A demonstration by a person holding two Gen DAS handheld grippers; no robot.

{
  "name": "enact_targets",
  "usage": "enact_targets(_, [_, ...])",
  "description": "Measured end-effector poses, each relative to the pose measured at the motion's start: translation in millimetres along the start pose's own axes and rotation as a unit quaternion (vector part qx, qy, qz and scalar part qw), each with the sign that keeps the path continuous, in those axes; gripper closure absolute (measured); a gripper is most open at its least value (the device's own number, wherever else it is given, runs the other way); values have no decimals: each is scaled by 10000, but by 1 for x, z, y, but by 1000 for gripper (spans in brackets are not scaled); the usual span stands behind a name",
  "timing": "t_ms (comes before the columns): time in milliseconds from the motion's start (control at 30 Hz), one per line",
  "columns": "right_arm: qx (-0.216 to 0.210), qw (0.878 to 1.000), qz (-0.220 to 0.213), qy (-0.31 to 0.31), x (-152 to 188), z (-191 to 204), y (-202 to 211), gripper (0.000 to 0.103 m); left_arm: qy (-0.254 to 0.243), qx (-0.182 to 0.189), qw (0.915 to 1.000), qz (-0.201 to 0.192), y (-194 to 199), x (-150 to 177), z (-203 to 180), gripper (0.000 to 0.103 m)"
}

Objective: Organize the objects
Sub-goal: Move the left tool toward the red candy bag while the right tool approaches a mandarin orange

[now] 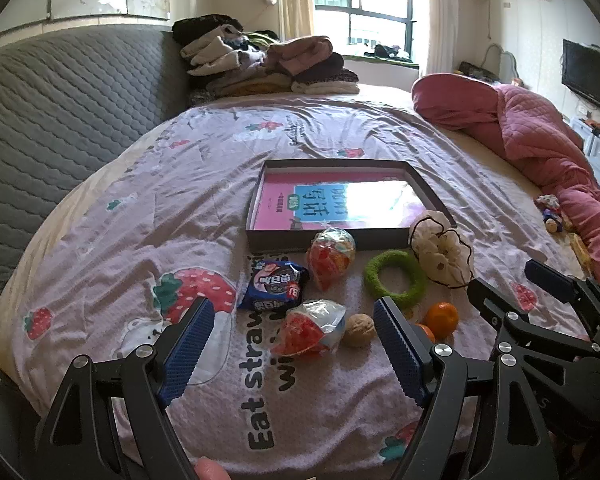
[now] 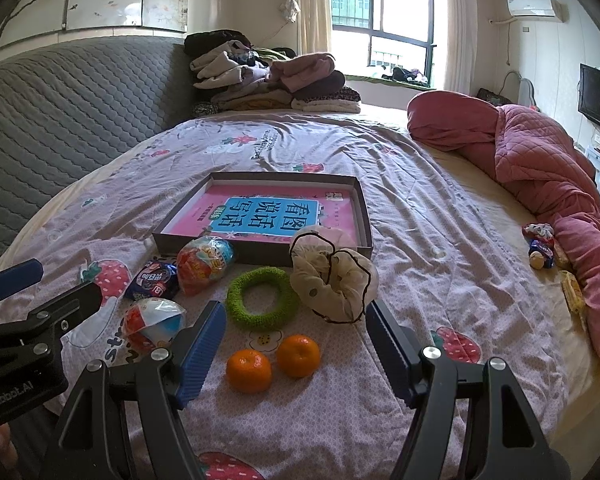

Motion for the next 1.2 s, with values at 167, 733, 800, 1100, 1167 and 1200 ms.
enact_targets(167, [3, 10000, 10, -1, 1, -1, 0, 31, -6, 9, 10000, -4, 0, 0, 0, 20])
enact_targets(733, [-31, 9998, 194, -9, 12, -4, -9, 31, -62, 38, 9997, 224, -17, 11, -4, 20])
enact_targets(800, [-24, 9997, 224, 3, 14, -5, -10, 31, -66, 84, 9995, 311, -21, 16, -3, 20])
enact_targets(1100, [-266, 9985, 486, 49, 35, -2, -18, 31, -179, 339, 9970, 671, -42, 41, -4, 20])
enact_targets(1167, [-323, 9981, 521, 65, 39, 0, -19, 31, -185, 372, 9967, 704, -45, 46, -4, 20])
enact_targets(1200, [-364, 9978, 541, 68, 41, 1, -19, 31, -191, 381, 9965, 717, -46, 47, -4, 20])
Point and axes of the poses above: each gripper's, at about its wrist camera, not at the fingertips, and y roughly against the way its jaws point, z to its left, x to its underside, the point moved 8 cm from there along -y, roughly the way its jaws point
